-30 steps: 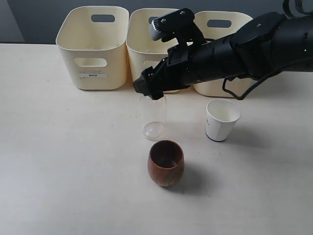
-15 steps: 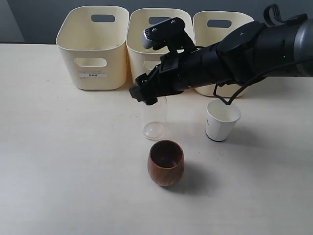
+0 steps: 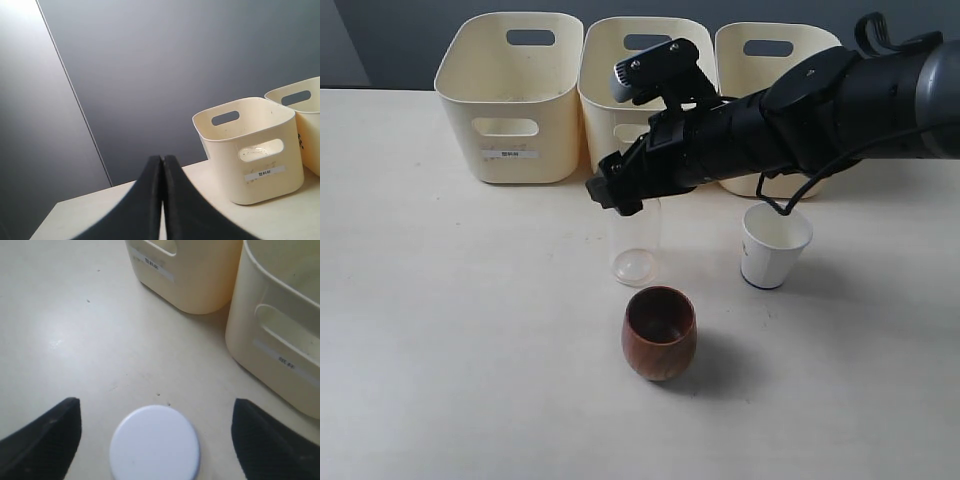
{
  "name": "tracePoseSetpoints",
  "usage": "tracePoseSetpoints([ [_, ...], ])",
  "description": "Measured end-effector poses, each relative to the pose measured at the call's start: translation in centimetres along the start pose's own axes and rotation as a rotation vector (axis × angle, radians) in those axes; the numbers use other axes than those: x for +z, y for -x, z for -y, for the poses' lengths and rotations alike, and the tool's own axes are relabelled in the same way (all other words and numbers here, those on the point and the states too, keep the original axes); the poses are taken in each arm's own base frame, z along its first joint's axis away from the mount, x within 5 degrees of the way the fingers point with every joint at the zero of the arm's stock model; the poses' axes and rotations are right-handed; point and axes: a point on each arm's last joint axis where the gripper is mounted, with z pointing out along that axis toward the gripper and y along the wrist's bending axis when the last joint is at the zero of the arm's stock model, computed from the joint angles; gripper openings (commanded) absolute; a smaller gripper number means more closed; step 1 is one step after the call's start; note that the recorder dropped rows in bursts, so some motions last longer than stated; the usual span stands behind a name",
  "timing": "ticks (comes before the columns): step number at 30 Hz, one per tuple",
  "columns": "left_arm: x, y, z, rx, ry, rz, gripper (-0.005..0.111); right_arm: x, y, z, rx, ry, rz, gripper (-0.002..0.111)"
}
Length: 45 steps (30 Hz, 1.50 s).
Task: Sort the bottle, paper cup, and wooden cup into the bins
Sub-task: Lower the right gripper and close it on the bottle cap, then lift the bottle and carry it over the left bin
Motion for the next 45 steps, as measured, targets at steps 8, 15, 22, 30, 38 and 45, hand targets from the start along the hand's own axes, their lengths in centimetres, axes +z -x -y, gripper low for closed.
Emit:
tracePoseSetpoints([
  [8, 0.0, 0.0, 0.0, 0.0, 0.0, 0.0, 0.0, 0.0, 0.0, 0.0, -0.006, -0.001, -0.002, 0.062],
  [15, 0.0, 0.0, 0.0, 0.0, 0.0, 0.0, 0.0, 0.0, 0.0, 0.0, -0.006, 0.005, -0.005, 0.017],
  [22, 0.0, 0.0, 0.0, 0.0, 0.0, 0.0, 0.0, 0.0, -0.2, -0.2, -0.051, 0.025, -0.026, 0.0],
  [30, 0.0, 0.0, 0.0, 0.0, 0.0, 0.0, 0.0, 0.0, -0.2, -0.2, -0.054, 0.023, -0.027, 0.0],
  [38, 0.0, 0.0, 0.0, 0.0, 0.0, 0.0, 0.0, -0.4, 0.1, -0.1, -0.08, -0.013, -0.007, 0.0],
  [45, 0.0, 0.0, 0.0, 0.0, 0.0, 0.0, 0.0, -2.8, 1.9, -0.6, -0.103, -0.025, 0.07, 0.0],
])
